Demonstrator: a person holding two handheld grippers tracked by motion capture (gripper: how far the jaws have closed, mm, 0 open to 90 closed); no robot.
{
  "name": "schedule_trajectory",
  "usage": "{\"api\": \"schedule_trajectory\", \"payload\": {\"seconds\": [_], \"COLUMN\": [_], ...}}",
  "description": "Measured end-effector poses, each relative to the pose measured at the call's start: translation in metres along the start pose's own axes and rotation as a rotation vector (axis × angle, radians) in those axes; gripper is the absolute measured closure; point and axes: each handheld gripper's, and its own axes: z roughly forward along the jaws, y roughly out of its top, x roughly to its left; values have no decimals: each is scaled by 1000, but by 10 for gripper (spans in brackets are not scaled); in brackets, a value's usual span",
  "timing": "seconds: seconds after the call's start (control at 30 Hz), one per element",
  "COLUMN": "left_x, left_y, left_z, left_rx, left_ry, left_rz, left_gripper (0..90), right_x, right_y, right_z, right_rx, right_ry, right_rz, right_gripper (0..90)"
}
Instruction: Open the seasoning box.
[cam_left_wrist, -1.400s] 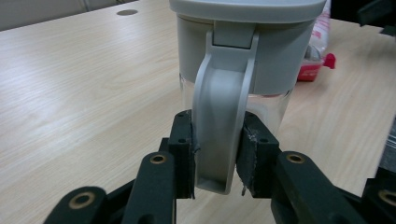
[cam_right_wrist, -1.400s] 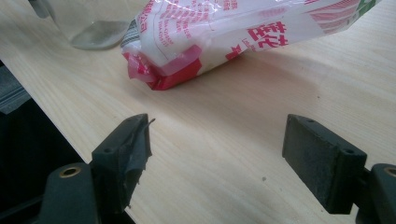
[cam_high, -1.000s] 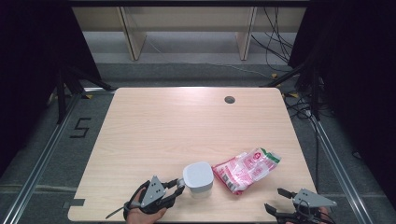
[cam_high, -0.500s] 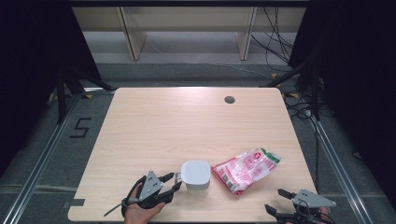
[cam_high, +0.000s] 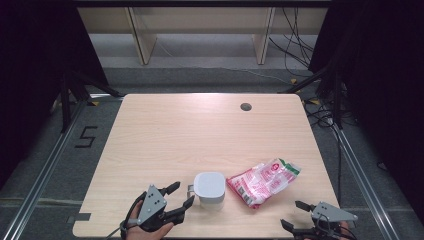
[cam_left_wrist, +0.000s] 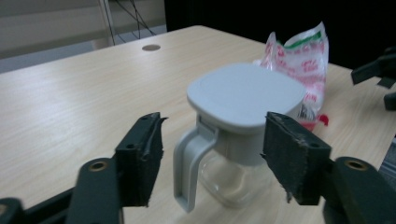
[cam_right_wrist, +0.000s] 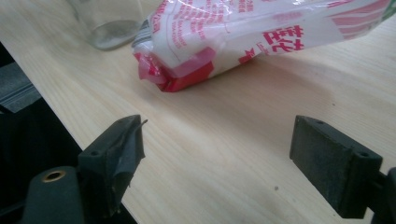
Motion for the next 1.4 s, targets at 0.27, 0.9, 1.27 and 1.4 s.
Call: {"api": "schedule_trajectory", "payload": {"seconds": [0.27, 0.9, 1.27, 1.4], "left_x": [4, 1, 3, 4], "left_y": [15, 11, 8, 8], "left_z": [15, 31, 29, 29], "left_rx": [-4, 41, 34, 35], "left_ry": [7, -2, 0, 6], "left_rz": [9, 16, 3, 0], "left_gripper": [732, 883, 886, 886], "right_x": [11, 19, 35, 38], "right_y": [12, 33, 63, 70], "right_z": [7, 15, 35, 43], "right_rx": [-48, -119, -185, -202], "right_ry": [21, 60, 149, 165], "right_rz": [-74, -112, -156, -178], "right_gripper": [166, 297, 526, 588]}}
